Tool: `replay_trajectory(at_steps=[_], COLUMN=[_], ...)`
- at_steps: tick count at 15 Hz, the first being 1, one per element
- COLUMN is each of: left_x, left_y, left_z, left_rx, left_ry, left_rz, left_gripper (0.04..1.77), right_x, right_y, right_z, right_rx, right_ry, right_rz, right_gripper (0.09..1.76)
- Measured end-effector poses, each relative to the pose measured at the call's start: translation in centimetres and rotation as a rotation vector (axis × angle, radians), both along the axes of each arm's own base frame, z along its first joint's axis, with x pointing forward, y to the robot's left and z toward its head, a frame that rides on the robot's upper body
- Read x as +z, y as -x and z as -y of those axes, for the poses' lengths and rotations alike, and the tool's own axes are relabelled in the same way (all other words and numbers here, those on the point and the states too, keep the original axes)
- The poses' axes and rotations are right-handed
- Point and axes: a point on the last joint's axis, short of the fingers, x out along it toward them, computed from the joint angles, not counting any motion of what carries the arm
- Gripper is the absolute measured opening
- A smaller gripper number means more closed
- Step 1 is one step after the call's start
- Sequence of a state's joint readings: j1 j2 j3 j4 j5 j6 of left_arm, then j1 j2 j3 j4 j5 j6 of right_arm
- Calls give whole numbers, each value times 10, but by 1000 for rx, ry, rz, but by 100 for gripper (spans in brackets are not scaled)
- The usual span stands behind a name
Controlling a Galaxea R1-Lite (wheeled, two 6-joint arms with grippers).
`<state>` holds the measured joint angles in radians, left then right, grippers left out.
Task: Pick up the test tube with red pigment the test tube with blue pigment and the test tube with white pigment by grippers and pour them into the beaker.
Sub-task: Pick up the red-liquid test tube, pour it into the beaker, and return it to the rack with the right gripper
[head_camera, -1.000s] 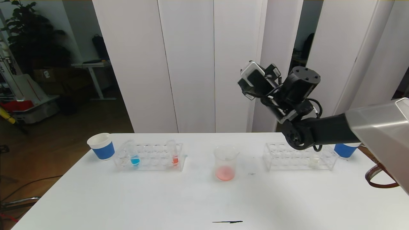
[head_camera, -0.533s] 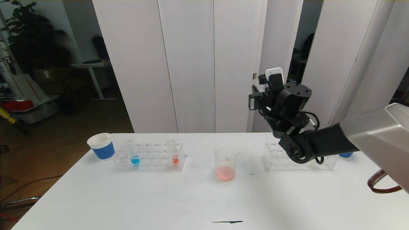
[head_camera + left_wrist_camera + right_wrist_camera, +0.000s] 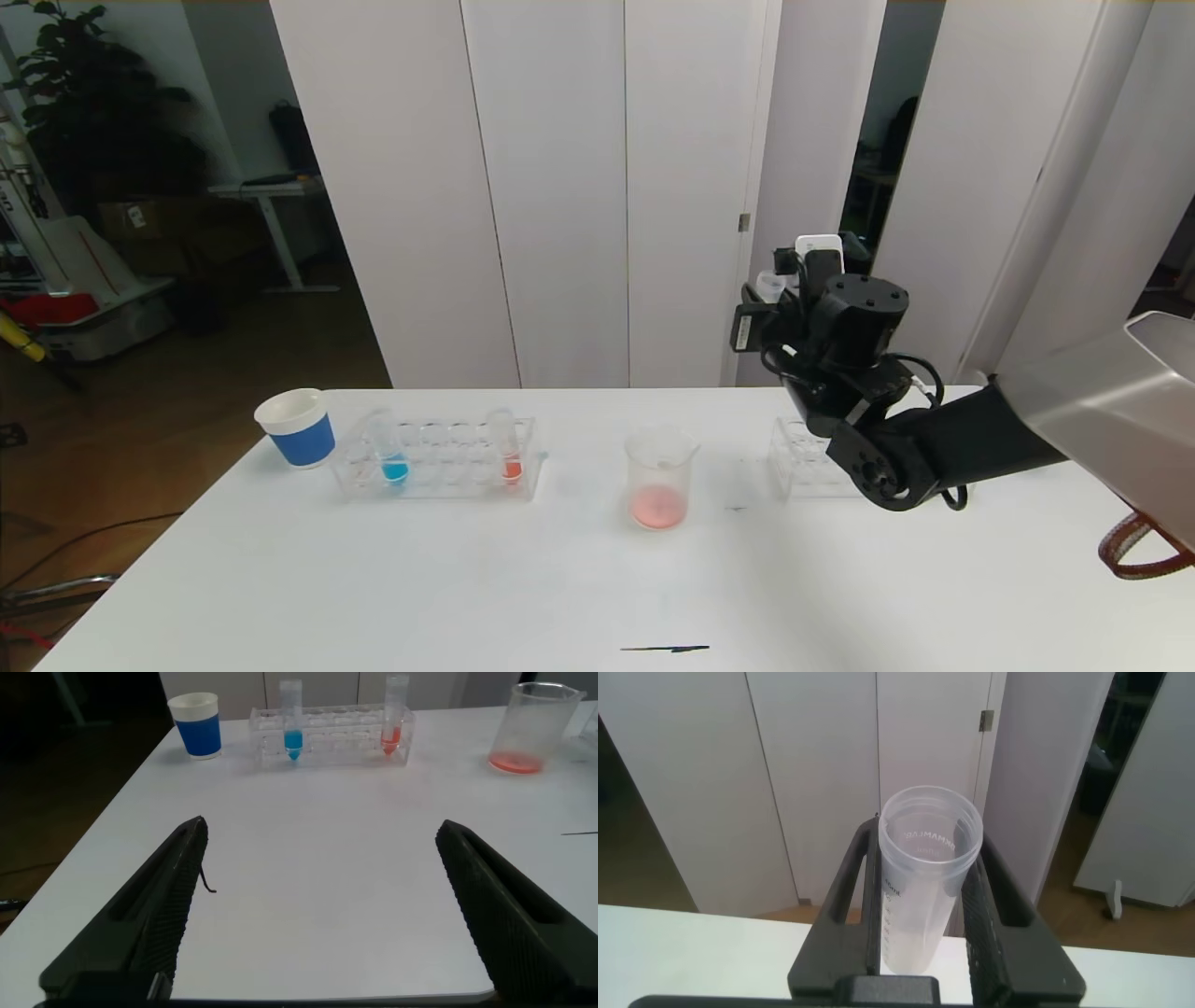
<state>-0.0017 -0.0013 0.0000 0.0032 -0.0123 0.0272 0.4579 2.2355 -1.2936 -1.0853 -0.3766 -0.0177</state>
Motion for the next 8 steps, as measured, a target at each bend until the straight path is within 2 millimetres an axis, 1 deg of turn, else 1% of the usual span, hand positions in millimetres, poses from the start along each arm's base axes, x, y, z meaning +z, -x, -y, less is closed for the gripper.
replay_trajectory(at_steps=[2, 4, 6, 8], left_x=[0, 0, 0, 0], left_y=[0, 0, 0, 0], left_z=[0, 0, 0, 0], left_rx=[0, 0, 0, 0], left_ry=[0, 0, 0, 0], left_rz=[0, 0, 0, 0], left_gripper=[174, 174, 174, 174], right_x=[12, 28, 47, 67], right_y=[1, 2, 3, 4], right_z=[12, 30, 61, 99], right_rx=[-21, -54, -111, -183], right_ry=[-5, 1, 9, 9], right_rz=[21, 47, 84, 125], right_gripper=[57, 57, 57, 57])
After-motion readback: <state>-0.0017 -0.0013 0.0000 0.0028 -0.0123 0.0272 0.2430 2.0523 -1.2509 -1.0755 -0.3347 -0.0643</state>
